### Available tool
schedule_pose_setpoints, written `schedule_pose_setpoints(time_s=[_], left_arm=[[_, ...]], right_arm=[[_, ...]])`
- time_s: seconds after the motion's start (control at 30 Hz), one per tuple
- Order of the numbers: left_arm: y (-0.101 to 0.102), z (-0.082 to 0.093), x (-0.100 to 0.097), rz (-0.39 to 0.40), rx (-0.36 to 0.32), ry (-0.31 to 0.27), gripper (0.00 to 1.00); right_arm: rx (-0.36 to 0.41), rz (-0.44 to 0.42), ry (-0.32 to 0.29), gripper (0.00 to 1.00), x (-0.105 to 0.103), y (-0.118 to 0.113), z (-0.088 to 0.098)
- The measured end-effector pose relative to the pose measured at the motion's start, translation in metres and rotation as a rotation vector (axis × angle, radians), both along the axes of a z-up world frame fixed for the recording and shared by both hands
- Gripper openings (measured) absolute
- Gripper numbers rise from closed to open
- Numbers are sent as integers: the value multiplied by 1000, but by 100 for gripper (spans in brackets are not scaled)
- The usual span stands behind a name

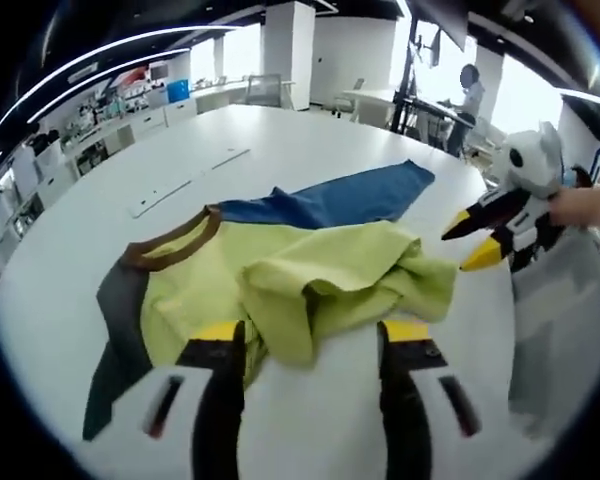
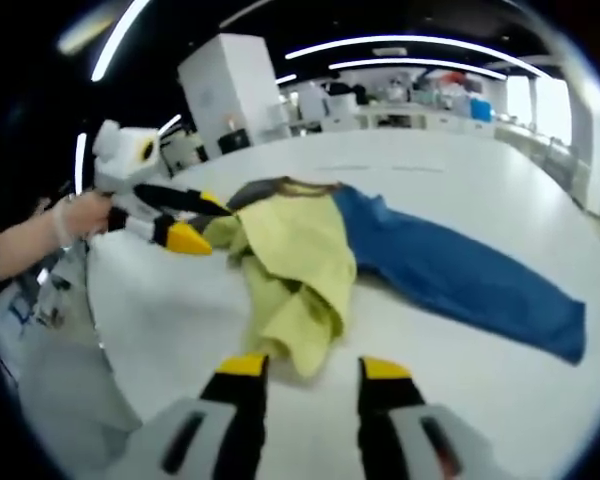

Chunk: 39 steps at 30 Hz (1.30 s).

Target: Fold the garment on the visible template until the final outline fits inside the template.

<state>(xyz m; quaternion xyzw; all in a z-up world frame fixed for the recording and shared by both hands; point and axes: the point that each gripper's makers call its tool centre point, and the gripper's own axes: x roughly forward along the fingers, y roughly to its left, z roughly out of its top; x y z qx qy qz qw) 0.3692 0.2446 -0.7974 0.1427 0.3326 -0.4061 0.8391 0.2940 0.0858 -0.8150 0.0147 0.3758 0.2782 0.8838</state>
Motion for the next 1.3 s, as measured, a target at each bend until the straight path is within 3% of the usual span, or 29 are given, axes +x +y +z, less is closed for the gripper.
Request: schedule_pose_setpoints(time_s=[0.23,0.37,0.6,0.73,0.8,0.83,0.97,1.07,1.3], left_arm=[[3,-20,0,-7,89,-56,31],[2,-29,2,2,108,-72,24],[6,-41,8,20,128,-67,18],[6,-38,8,31,128,-70,14],[7,-39,10,38,127,-69,12],[8,-39,11,42,123,-64,12],[6,-39,10,41,118,-63,11],[8,-41,11,41,116,-62,11],[6,-41,11,37,116,-63,10]], right_arm=[[11,-7,6,30,-1,1,0],[-5,-2,5,29,-3,0,-2],[-49,45,25,20,-6,7,-12],[-47,45,46,14,-3,8,-15],[32,13,87,14,-8,16,-12],[93,-15,137,16,-14,20,-11],[251,-120,199,15,-21,18,-5],[371,-222,252,16,-19,13,-5],[735,-465,395,19,-7,12,10]])
